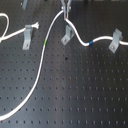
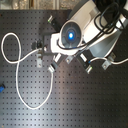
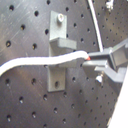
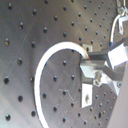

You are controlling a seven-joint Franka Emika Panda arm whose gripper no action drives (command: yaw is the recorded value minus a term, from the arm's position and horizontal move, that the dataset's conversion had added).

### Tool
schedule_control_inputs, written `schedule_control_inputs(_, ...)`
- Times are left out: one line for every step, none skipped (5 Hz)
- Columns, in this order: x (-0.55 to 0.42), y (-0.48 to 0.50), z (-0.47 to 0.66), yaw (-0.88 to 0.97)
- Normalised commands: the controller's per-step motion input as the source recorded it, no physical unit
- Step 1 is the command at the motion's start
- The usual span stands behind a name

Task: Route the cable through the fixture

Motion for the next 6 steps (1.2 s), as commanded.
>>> schedule_control_inputs(0.073,0.062,0.24,0.58)
schedule_control_inputs(0.056,-0.007,0.22,0.55)
schedule_control_inputs(-0.028,-0.123,0.04,0.23)
schedule_control_inputs(-0.151,-0.245,0.05,0.00)
schedule_control_inputs(-0.187,-0.321,0.00,0.00)
schedule_control_inputs(-0.203,-0.207,0.07,0.02)
